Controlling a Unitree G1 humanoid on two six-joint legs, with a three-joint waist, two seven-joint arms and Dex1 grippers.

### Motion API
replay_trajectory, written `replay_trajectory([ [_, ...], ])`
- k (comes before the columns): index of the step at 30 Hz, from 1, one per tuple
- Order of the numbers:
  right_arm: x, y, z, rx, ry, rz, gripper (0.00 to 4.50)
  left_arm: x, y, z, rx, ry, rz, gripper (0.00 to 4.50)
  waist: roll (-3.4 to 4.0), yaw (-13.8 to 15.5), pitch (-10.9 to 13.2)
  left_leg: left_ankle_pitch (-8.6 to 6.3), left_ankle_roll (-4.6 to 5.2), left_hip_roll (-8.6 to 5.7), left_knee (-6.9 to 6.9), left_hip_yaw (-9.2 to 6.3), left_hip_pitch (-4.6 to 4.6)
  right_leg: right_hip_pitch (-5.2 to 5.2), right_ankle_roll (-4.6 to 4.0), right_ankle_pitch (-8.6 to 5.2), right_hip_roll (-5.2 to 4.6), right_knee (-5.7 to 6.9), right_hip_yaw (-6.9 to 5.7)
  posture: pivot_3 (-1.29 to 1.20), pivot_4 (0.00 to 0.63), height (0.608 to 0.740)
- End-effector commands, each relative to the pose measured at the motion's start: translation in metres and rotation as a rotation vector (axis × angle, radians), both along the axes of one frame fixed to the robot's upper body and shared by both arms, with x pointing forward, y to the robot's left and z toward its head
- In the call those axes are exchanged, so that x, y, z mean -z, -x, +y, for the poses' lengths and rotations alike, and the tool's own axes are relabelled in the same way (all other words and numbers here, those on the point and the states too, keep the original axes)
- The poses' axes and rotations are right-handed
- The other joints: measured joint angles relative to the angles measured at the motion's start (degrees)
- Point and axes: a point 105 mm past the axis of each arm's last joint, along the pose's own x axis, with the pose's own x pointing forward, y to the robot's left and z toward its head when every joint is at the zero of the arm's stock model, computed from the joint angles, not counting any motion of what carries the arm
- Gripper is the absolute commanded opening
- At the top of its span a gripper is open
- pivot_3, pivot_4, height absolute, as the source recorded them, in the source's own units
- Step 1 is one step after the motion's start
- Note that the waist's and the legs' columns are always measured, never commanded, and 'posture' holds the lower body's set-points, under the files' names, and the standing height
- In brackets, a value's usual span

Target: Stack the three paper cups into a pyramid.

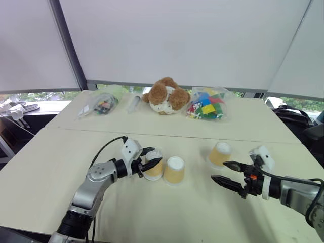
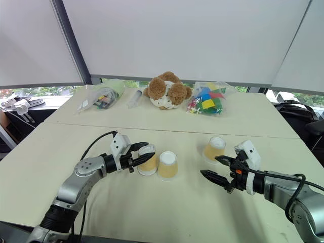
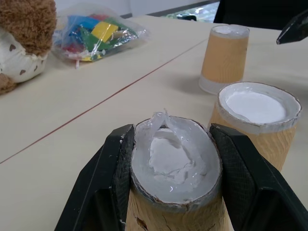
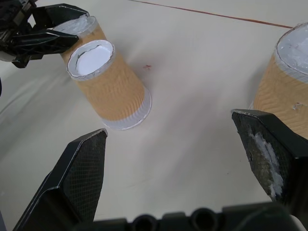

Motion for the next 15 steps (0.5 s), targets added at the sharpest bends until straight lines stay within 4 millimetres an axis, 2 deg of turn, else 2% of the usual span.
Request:
replay_trajectory([
  [1, -0.008, 0.000, -0.003, 0.011, 0.012, -0.043, 4.50, -0.003, -0.002, 0.002, 0.003, 0.010, -0.029, 2.96, 0.00, 0.00, 0.00, 0.00, 0.00, 0.00, 0.00, 0.00, 0.00, 0.00, 0.00, 0.00, 0.00, 0.00, 0.00, 0.00, 0.150, 0.740],
  [2, -0.007, 0.000, -0.002, 0.011, 0.012, -0.042, 4.50, -0.001, -0.002, 0.003, 0.003, 0.011, -0.027, 3.34, 0.00, 0.00, 0.00, 0.00, 0.00, 0.00, 0.00, 0.00, 0.00, 0.00, 0.00, 0.00, 0.00, 0.01, 0.00, 0.00, 0.150, 0.740],
  [4, -0.007, 0.000, -0.002, 0.012, 0.011, -0.042, 4.50, 0.000, -0.003, 0.003, 0.003, 0.011, -0.027, 4.38, 0.00, 0.00, 0.00, 0.00, 0.00, 0.00, 0.01, 0.00, 0.00, 0.00, 0.00, 0.00, 0.00, 0.01, 0.00, 0.00, 0.150, 0.740],
  [9, -0.002, -0.003, -0.005, 0.032, 0.010, -0.043, 4.50, 0.006, -0.003, 0.005, -0.008, 0.025, -0.013, 4.45, 0.00, 0.02, 0.00, 0.00, 0.00, 0.00, 0.00, 0.00, 0.00, 0.00, 0.00, 0.00, -0.01, 0.00, 0.00, 0.00, 0.150, 0.740],
  [12, -0.009, -0.011, -0.013, 0.082, -0.006, -0.092, 4.50, -0.003, -0.003, 0.017, -0.064, 0.045, -0.025, 4.45, 0.00, -0.02, 0.00, 0.00, 0.00, 0.00, 0.01, 0.01, 0.00, 0.00, 0.00, 0.00, -0.01, 0.00, 0.00, 0.00, 0.150, 0.740],
  [15, -0.013, -0.018, -0.021, 0.122, -0.016, -0.121, 4.50, -0.016, 0.010, 0.030, -0.079, 0.065, -0.017, 4.45, 0.00, -0.45, 0.00, 0.00, 0.00, 0.03, -0.03, 0.02, 0.00, -0.04, 0.00, 0.00, 0.00, 0.02, 0.01, 0.00, 0.150, 0.740],
])
